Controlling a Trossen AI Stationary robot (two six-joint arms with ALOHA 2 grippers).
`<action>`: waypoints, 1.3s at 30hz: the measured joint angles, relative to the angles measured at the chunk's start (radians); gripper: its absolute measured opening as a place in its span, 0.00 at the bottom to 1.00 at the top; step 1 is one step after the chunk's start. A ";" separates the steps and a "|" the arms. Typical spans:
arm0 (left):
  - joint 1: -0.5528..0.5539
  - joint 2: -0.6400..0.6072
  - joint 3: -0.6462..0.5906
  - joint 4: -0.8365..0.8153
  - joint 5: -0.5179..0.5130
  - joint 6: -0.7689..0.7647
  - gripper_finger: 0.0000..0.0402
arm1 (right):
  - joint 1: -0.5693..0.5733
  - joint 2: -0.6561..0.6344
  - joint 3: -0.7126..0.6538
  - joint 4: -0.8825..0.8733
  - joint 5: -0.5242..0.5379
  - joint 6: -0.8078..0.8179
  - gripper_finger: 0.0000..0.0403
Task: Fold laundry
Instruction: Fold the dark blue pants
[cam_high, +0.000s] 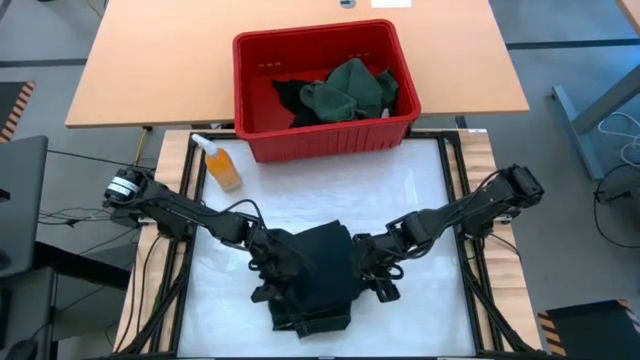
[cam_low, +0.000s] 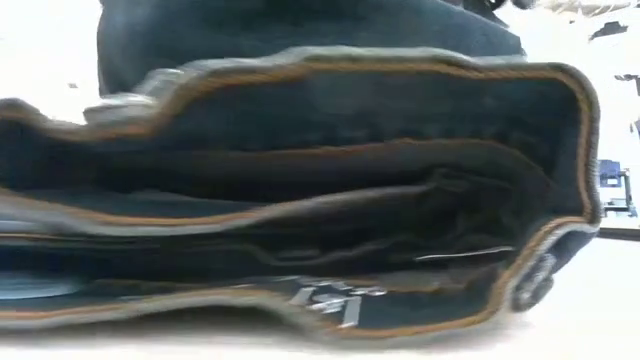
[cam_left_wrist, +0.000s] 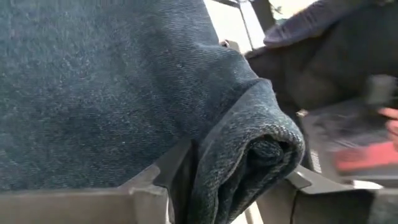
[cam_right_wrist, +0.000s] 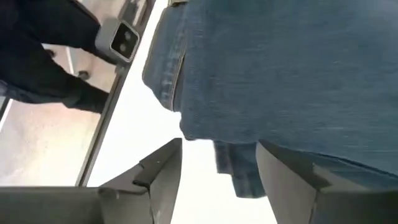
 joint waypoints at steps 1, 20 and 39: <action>0.005 0.000 0.000 -0.004 0.033 -0.013 0.33 | -0.005 0.000 0.011 -0.005 0.000 -0.005 0.59; 0.038 -0.190 0.001 -0.058 -0.007 -0.051 0.36 | -0.124 0.006 0.038 0.315 0.003 -0.028 0.47; 0.150 -0.314 -0.005 -0.434 0.079 0.241 0.52 | -0.118 0.032 0.038 0.427 0.003 0.038 0.47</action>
